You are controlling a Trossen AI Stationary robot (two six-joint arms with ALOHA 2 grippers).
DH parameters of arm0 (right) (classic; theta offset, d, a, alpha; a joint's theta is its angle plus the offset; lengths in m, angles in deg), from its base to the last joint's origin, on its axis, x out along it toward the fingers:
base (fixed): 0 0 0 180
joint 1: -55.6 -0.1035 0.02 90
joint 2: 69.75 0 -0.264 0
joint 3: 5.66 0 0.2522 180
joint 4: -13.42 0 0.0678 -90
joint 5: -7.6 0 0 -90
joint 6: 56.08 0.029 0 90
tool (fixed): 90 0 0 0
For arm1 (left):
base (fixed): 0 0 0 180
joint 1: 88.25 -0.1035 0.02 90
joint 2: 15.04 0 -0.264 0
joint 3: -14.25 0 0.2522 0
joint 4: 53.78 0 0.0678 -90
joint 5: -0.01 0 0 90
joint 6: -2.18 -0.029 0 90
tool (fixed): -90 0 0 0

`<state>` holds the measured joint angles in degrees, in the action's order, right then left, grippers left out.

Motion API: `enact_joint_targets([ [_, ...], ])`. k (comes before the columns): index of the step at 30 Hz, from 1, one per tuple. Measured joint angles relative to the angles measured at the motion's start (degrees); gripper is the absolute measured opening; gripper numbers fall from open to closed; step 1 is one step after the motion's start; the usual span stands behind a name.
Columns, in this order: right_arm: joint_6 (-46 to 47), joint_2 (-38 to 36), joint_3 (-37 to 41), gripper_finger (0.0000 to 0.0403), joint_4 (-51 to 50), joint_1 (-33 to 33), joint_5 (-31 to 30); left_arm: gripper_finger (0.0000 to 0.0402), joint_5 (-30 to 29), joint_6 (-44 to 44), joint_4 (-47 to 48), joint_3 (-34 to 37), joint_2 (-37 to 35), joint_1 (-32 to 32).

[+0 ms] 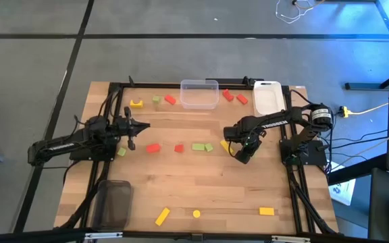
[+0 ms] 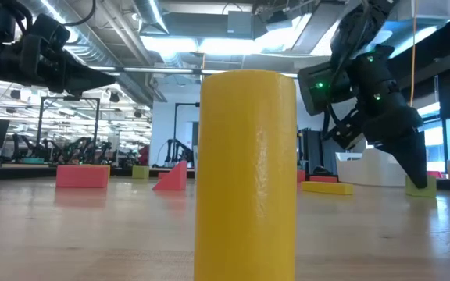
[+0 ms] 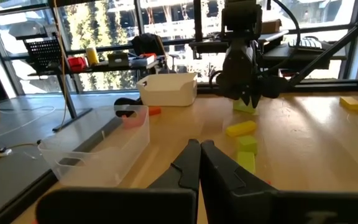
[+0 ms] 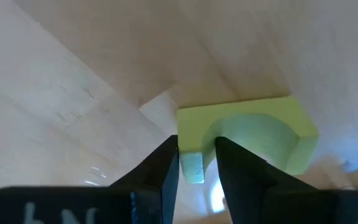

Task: Sort & place blocks by color
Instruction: Put the green arched block into the white bin

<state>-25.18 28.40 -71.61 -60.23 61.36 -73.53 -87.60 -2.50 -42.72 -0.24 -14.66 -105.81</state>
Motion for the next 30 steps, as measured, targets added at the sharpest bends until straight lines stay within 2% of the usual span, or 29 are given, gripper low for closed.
enact_joint_targets([
  [3,-0.5,0.0,0.0,0.0105,0.06,0.0,-0.13,0.0,-0.4,-0.31,2.82,-2.51,0.3,0.0],
  [7,-1.2,-0.11,-0.07,0.0073,0.06,0.0,-0.51,0.0,-1.83,-1.45,10.98,-8.31,2.15,0.02],
  [10,-1.14,-0.15,-0.13,0.0044,-0.42,-0.16,-3.88,0.0,-3.71,-0.99,16.63,-13.03,4.9,0.02],
  [12,-1.19,-0.17,-0.23,0.0042,-0.44,-0.32,-6.49,0.0,-4.5,0.11,19.81,-15.44,7.03,0.02],
  [18,-2.26,0.15,-3.41,0.0037,1.75,-1.07,-13.94,0.0,-4.75,1.54,21.85,-20.16,14.36,0.02],
  [23,-3.86,0.15,-8.61,0.0037,-0.59,-1.07,-15.63,0.0,-4.7,1.59,22.53,-23.17,20.33,0.02],
  [25,-4.63,0.15,-11.11,0.0037,-2.99,-1.0,-16.72,0.0,-4.7,1.59,22.99,-24.42,22.78,0.02],
  [30,-4.23,0.13,-19.03,0.0037,-13.96,-0.06,-24.1,0.0,-4.63,1.59,23.82,-27.12,27.65,0.02],
])
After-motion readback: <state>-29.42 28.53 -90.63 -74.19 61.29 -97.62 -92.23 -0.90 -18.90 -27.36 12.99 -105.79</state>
